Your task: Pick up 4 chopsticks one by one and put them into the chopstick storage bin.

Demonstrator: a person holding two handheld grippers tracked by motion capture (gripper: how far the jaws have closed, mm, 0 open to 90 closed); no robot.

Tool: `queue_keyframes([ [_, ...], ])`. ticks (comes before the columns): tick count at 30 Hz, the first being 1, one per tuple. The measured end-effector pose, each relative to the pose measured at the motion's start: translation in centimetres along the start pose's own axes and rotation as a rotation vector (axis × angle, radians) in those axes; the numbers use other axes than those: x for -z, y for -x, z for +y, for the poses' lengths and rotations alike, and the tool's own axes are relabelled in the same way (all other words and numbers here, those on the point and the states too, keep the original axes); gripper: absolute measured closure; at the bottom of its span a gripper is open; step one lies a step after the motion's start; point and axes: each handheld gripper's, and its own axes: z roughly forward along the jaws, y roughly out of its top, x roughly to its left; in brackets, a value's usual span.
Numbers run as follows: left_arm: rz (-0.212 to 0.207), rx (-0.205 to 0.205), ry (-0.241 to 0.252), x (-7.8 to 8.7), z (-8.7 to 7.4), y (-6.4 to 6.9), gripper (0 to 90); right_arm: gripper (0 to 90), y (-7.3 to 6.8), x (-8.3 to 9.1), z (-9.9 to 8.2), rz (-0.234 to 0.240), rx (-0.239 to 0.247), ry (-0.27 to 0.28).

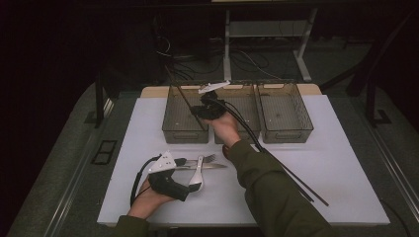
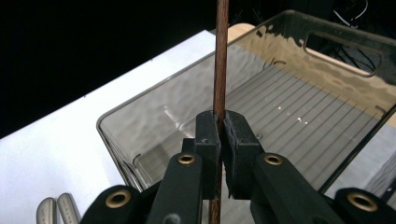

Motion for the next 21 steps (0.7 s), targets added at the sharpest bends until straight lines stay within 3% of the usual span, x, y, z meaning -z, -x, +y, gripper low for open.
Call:
queue_keyframes([
  [11, -0.004, -0.003, 0.002, 0.0, 0.0, 0.0, 0.0, 84.3, 0.2, -1.4, -0.9, -0.026, -0.007, -0.089],
  [16, -0.005, 0.0, 0.003, 0.0, 0.0, 0.0, 0.0, 83.3, 0.2, -1.5, -0.8, -0.014, -0.012, -0.112],
  [21, -0.007, -0.001, 0.003, 0.0, 0.0, 0.0, 0.0, 74.6, 0.3, -1.6, -0.9, -0.018, -0.027, -0.139],
])
